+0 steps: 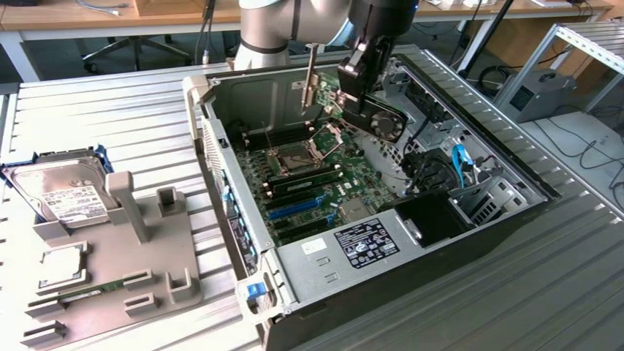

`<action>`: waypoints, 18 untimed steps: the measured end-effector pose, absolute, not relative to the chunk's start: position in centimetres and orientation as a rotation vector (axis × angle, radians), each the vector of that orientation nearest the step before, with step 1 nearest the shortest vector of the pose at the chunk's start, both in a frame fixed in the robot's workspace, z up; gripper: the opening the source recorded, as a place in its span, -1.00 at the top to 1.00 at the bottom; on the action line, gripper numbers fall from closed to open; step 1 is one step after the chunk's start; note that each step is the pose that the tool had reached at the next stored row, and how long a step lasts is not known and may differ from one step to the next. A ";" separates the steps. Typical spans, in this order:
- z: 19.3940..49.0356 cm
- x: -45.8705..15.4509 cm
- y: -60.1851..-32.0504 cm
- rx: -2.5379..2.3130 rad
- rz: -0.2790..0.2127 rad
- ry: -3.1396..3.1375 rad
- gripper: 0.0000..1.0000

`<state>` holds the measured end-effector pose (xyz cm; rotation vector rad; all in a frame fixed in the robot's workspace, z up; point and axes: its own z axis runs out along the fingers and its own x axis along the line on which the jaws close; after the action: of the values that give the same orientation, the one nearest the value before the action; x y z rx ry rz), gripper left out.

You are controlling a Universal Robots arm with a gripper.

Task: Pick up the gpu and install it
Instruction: 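Insert the gpu into the slot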

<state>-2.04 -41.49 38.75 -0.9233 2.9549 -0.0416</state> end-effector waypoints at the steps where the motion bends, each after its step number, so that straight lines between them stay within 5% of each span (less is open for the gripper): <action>1: 38.7 -2.0 -41.5 -0.951 -0.041 2.946 0.41; 18: 38.5 -2.0 -41.5 -1.434 -0.028 2.739 0.41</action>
<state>-2.04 -41.49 38.52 -1.4338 2.7392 -0.0283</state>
